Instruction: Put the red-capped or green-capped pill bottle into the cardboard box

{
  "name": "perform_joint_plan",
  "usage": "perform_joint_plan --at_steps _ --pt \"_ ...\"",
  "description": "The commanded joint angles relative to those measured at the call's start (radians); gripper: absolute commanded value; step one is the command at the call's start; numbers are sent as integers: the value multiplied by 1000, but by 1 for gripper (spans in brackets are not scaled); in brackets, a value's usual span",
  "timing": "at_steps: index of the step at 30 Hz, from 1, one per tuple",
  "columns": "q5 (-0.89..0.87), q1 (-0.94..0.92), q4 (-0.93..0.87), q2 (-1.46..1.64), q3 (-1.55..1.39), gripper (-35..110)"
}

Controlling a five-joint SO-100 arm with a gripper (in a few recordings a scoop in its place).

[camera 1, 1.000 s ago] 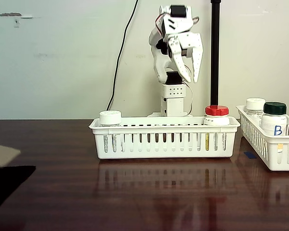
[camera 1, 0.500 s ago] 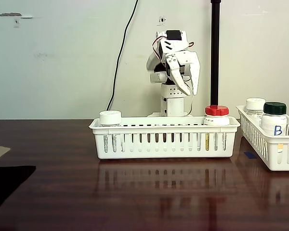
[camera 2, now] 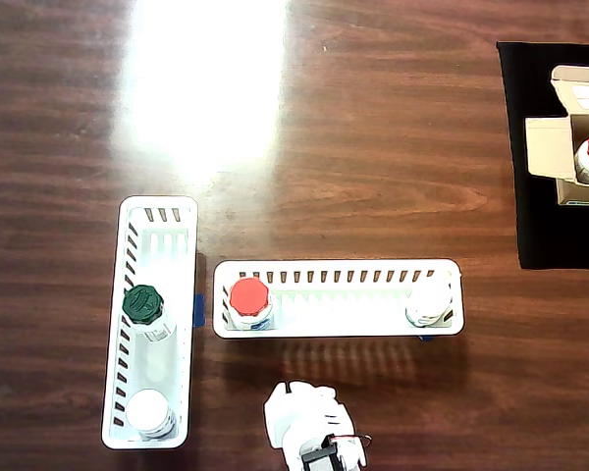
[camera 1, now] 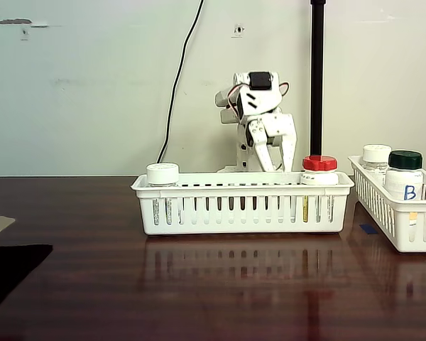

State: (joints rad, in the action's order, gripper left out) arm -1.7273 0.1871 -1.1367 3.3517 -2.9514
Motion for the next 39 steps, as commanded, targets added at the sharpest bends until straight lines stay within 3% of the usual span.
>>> perform_joint_plan --at_steps 1,6,10,20,39 --pt "8 54 -6 78 -9 0" --pt "272 166 -6 77 -9 0" --pt "302 179 -6 80 -9 0" --pt "650 181 -6 83 -9 0" --pt "848 181 -6 83 -9 0"
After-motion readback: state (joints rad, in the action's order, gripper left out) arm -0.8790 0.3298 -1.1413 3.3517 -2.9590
